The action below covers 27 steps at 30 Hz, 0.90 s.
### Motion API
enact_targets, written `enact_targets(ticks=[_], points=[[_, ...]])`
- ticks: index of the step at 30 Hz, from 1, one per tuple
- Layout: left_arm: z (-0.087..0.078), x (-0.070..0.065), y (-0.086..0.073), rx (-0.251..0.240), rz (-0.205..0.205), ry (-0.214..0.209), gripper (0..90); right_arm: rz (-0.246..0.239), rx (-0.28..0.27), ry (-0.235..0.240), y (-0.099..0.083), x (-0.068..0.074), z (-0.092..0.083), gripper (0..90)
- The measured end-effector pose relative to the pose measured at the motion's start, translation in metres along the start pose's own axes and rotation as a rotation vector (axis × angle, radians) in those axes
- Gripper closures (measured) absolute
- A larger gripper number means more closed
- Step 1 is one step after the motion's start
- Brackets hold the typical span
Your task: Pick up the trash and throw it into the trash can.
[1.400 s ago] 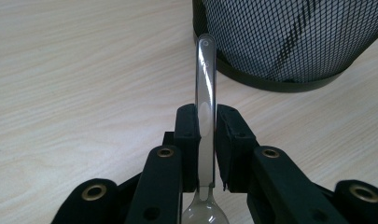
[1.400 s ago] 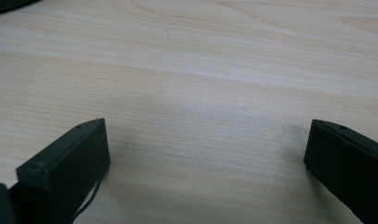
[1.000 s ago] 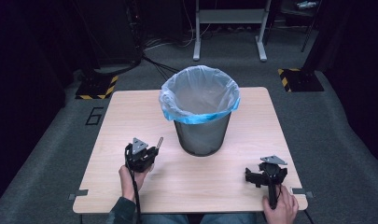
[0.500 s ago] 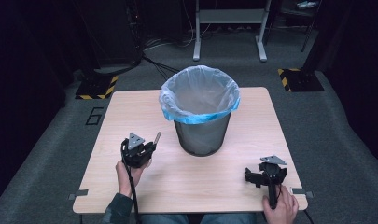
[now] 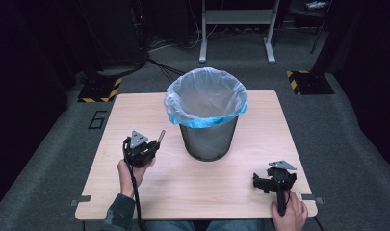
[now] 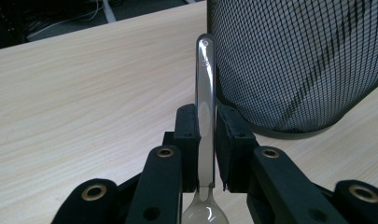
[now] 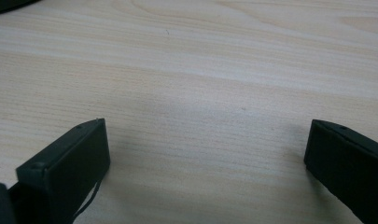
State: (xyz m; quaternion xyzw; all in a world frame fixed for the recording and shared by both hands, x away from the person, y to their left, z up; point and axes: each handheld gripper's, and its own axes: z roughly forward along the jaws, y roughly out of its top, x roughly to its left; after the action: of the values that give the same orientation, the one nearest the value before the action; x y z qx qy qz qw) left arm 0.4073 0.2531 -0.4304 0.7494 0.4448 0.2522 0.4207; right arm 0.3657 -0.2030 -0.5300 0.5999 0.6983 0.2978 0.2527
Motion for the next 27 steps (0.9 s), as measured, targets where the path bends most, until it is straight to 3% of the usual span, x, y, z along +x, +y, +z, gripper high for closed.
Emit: enact_targets(ticks=[13, 21, 27], points=[[-0.007, 0.002, 0.022, -0.032, 0.017, -0.007, 79.2, 0.0, 0.0, 0.0, 0.0, 0.0, 0.0, 0.0], [-0.01, 0.004, 0.028, -0.043, 0.013, -0.015, 79.2, -0.001, -0.001, 0.001, 0.0, 0.0, 0.0, 0.0], [-0.017, 0.007, 0.042, -0.063, 0.005, -0.009, 79.2, 0.001, 0.001, 0.0, 0.0, 0.0, 0.0, 0.0]])
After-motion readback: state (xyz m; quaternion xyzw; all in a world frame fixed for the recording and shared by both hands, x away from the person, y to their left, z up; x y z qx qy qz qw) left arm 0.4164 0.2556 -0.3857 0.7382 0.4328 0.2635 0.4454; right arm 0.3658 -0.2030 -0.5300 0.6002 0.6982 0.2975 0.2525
